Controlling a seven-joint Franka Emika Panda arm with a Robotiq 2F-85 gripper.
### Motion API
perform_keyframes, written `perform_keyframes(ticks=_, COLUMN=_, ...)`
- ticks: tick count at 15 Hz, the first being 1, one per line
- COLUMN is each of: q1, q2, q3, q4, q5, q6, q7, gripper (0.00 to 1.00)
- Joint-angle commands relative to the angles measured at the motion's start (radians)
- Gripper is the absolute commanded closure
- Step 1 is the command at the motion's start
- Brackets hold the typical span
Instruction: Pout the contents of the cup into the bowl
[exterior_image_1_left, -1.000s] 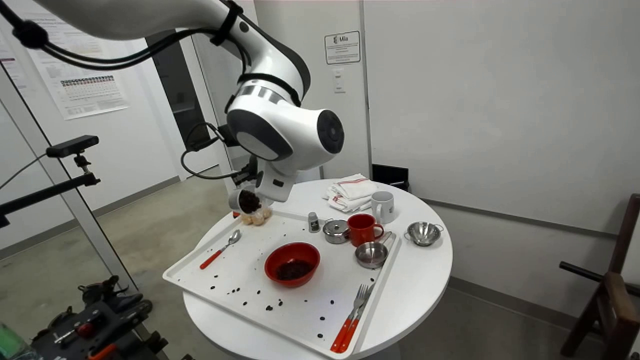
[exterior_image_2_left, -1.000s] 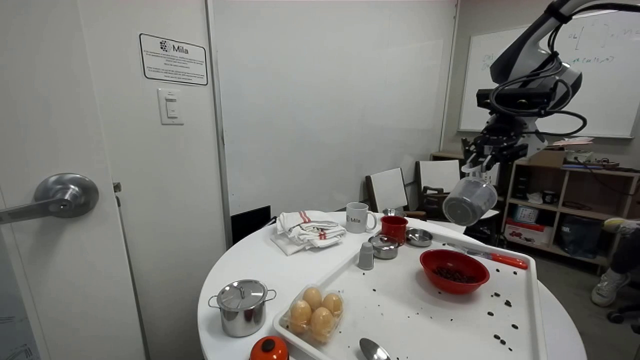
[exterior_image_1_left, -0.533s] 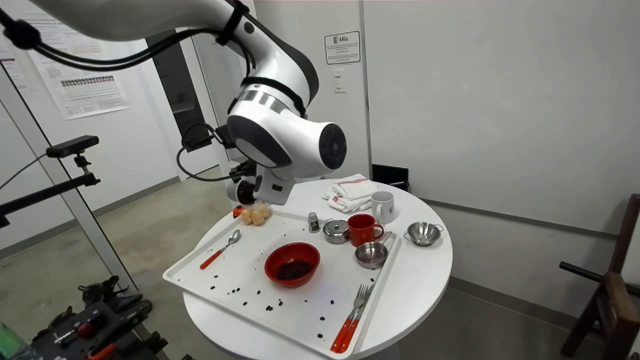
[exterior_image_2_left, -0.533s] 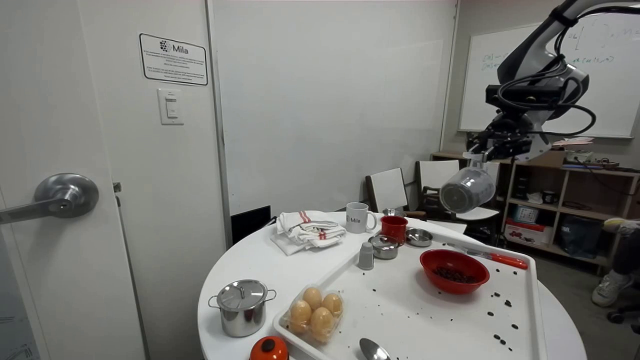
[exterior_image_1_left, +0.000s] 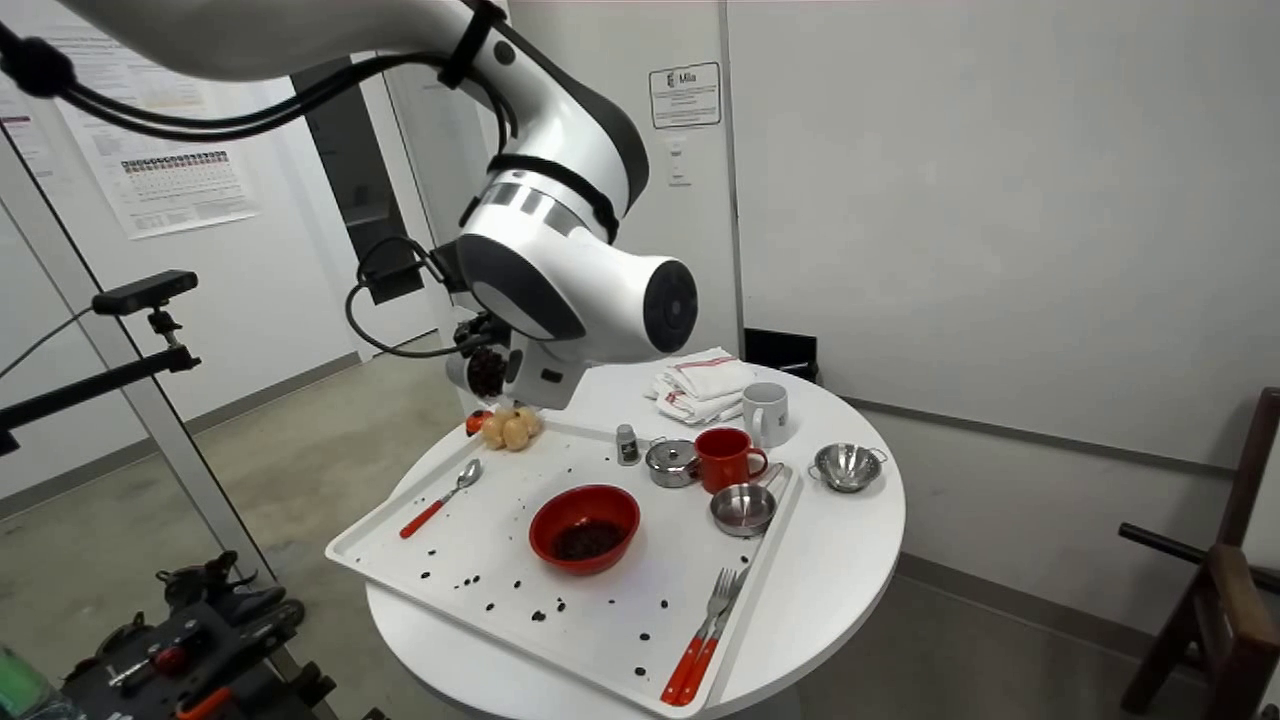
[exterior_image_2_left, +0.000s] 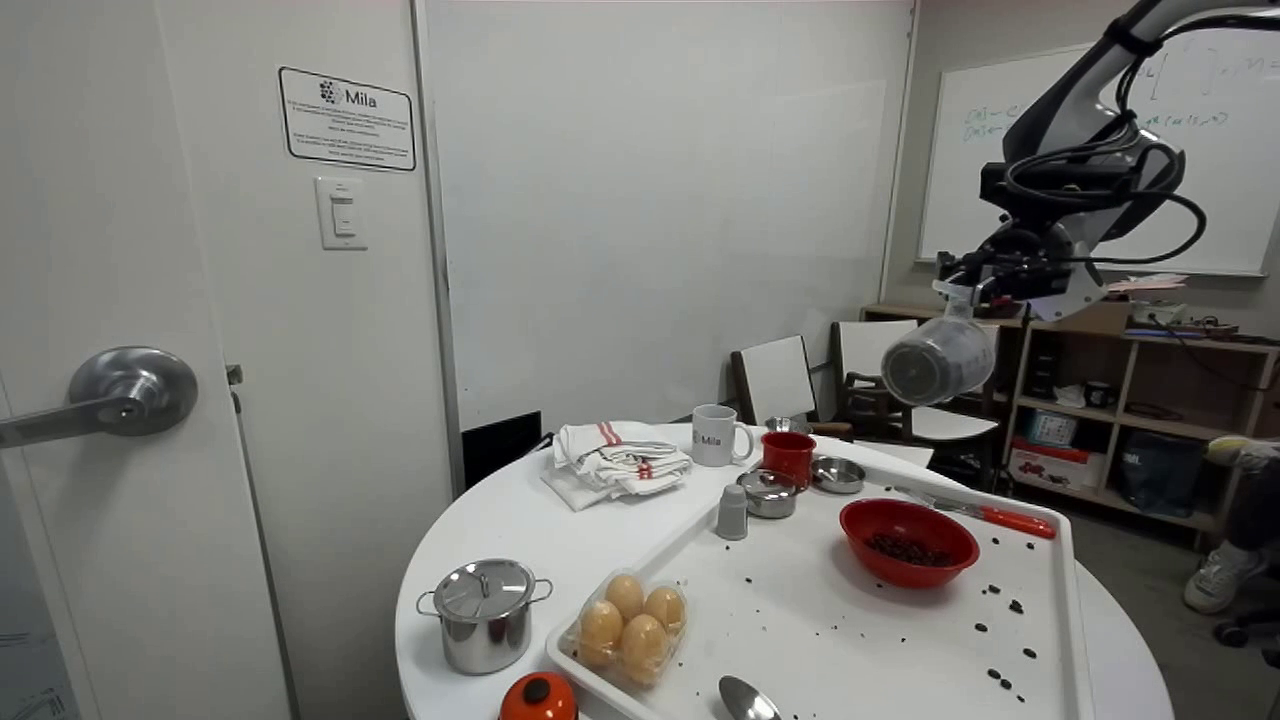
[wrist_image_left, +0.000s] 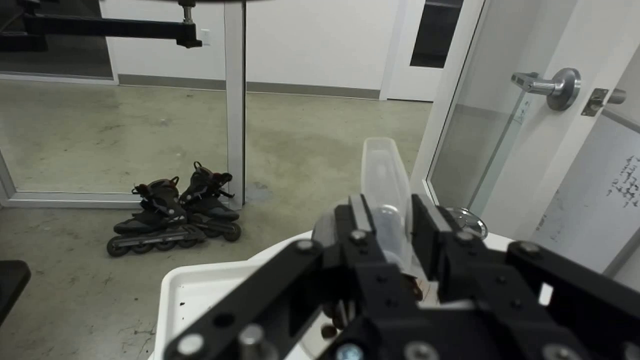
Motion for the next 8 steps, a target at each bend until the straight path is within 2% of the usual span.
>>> perform_keyframes(ticks=1, q1=-0.009, q2=-0.005, q3=-0.013, q4=-0.011, q5=0.035, q6=-0.056, q7=-0.017, gripper=0.89)
perform_keyframes(ticks=8, q1=-0.014, q2=0.0, q3=-0.025, q4=-0.011, q5=0.048, q6=-0.11, q7=-0.017, gripper=0.89)
